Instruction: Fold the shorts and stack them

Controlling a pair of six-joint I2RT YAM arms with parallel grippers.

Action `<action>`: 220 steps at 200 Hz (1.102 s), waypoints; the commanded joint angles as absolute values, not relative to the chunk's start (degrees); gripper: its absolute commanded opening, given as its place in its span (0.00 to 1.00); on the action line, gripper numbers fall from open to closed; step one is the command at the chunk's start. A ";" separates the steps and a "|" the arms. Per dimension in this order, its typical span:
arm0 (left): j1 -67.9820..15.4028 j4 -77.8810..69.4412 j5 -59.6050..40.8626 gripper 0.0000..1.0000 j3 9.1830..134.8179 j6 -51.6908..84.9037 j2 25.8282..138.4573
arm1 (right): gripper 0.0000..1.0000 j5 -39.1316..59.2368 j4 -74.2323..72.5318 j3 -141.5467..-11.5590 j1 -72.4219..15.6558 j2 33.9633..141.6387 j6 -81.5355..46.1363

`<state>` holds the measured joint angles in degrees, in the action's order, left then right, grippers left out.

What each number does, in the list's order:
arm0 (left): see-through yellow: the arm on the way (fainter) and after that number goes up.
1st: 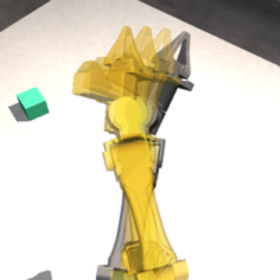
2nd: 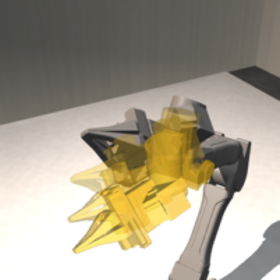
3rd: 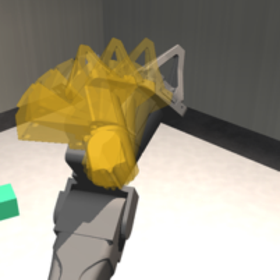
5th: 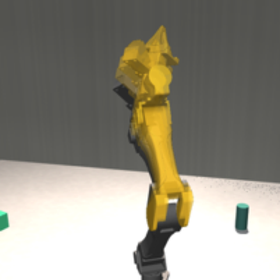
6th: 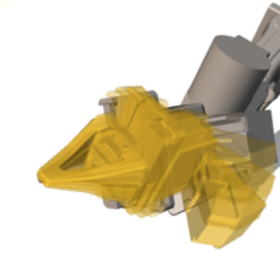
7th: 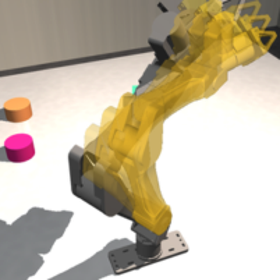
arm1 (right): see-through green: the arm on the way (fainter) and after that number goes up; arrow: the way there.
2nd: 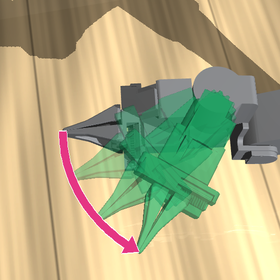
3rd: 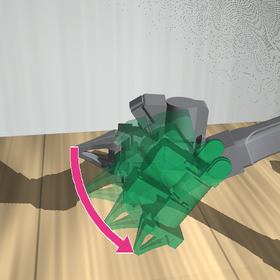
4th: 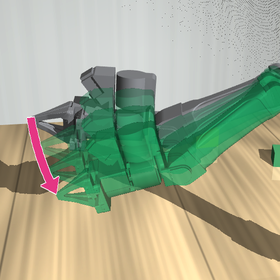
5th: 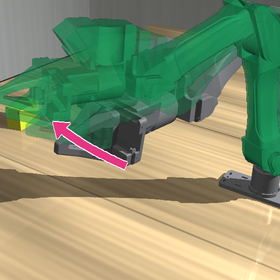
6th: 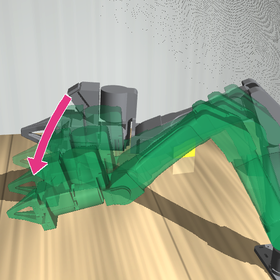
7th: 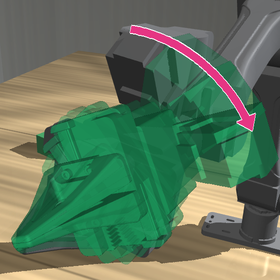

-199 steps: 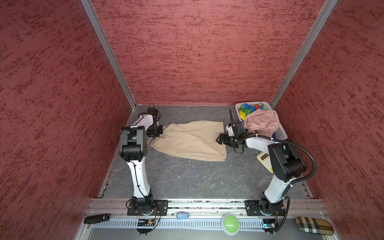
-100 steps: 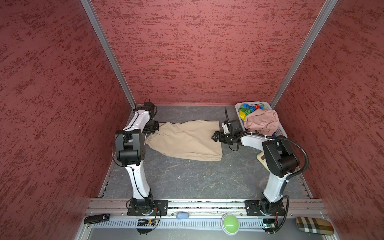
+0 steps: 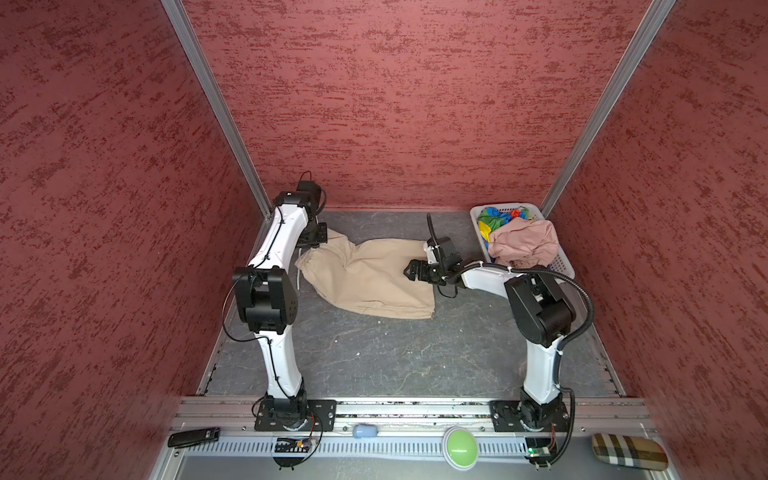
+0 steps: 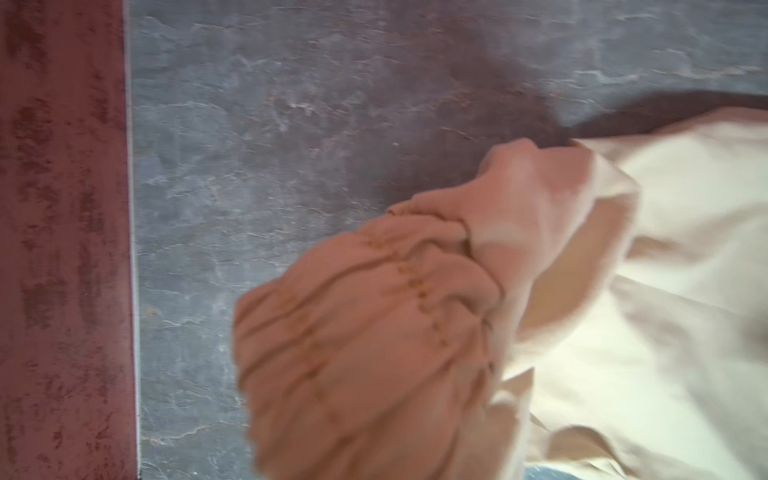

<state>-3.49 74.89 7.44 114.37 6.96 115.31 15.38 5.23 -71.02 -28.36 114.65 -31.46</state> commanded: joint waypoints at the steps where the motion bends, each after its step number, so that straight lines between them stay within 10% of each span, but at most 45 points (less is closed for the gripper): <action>1: -5.78 78.16 3.13 0.00 117.23 11.06 118.30 | 0.99 14.50 8.43 -71.64 -29.48 117.84 -33.41; 134: -12.69 55.51 -33.13 0.00 109.83 36.68 121.95 | 0.99 15.38 6.10 -69.90 -29.93 118.30 -33.83; 220: -16.16 38.47 -34.67 0.00 98.97 46.37 122.12 | 0.99 16.59 4.04 -67.51 -29.97 116.79 -34.40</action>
